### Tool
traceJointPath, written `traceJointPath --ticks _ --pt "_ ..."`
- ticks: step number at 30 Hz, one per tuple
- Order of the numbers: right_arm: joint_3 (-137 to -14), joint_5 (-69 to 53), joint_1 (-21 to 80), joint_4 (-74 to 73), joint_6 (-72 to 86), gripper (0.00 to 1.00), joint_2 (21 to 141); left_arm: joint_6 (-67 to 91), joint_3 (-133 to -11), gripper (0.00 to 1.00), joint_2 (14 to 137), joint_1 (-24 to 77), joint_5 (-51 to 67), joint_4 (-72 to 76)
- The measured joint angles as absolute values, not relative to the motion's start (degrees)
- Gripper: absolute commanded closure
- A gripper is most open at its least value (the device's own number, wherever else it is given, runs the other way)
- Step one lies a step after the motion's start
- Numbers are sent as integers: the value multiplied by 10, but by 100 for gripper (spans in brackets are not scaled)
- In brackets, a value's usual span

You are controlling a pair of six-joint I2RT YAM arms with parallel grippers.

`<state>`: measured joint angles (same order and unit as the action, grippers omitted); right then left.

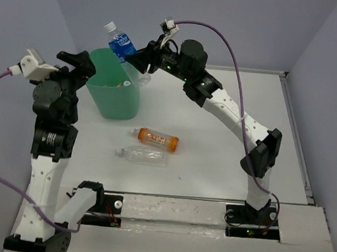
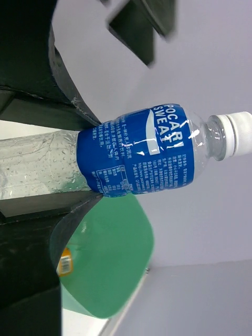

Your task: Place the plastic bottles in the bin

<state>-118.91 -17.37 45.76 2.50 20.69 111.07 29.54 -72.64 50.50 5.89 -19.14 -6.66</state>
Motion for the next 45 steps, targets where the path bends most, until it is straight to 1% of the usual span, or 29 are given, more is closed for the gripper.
traceJointPath --ticks 4,8,12,14,15,17,18,19,22,25,27,29,31,32,33,34,35,36,38,40,41,45 --pt "-1302 -163 458 35 196 60 1200 314 -678 1 411 59 -148 -74" --pt "-1413 -154 459 53 188 60 1287 320 -659 1 382 70 -98 -100" --pt "-1444 -143 460 73 183 60 1340 317 -656 1 380 101 -73 -146" --pt "-1445 -138 461 84 182 58 1358 312 -656 1 377 113 -67 -166" --pt "-1446 -137 462 91 182 50 1369 309 -657 1 375 118 -64 -176" --pt "-1451 -135 463 96 182 39 1391 303 -665 1 370 128 -59 -194" --pt "-1459 -134 463 98 181 23 1403 300 -670 1 369 131 -57 -198" --pt "-1465 -133 465 98 179 14 1418 297 -675 1 368 134 -53 -202" --pt "-1462 -133 467 94 176 11 1425 291 -678 1 365 139 -45 -205" --pt "-1456 -135 469 95 174 10 1421 286 -677 1 366 139 -32 -217" --pt "-1404 -138 469 97 168 13 1387 286 -672 1 366 139 -19 -222" --pt "-1308 -142 470 90 157 28 1320 286 -665 1 366 139 -2 -227" --pt "-1226 -143 470 82 143 35 1253 286 -655 1 368 139 14 -236" --pt "-1127 -142 470 89 132 40 1184 287 -646 1 368 139 23 -236" --pt "-1061 -140 470 84 122 52 1126 288 -637 1 368 139 30 -237" --pt "-985 -136 470 94 111 60 1069 292 -622 2 369 140 45 -238" --pt "-924 -133 470 94 102 71 1012 297 -609 2 370 141 55 -236" --pt "-859 -128 470 92 92 72 951 300 -599 2 371 141 62 -236" --pt "-795 -120 470 100 87 75 886 321 -554 2 379 143 92 -223" --pt "-717 -110 470 109 85 75 823 349 -507 2 391 149 108 -208" --pt "-666 -107 470 101 85 73 786 365 -483 1 400 156 110 -204" --pt "-544 -109 469 56 84 59 729 409 -434 1 444 200 76 -188"
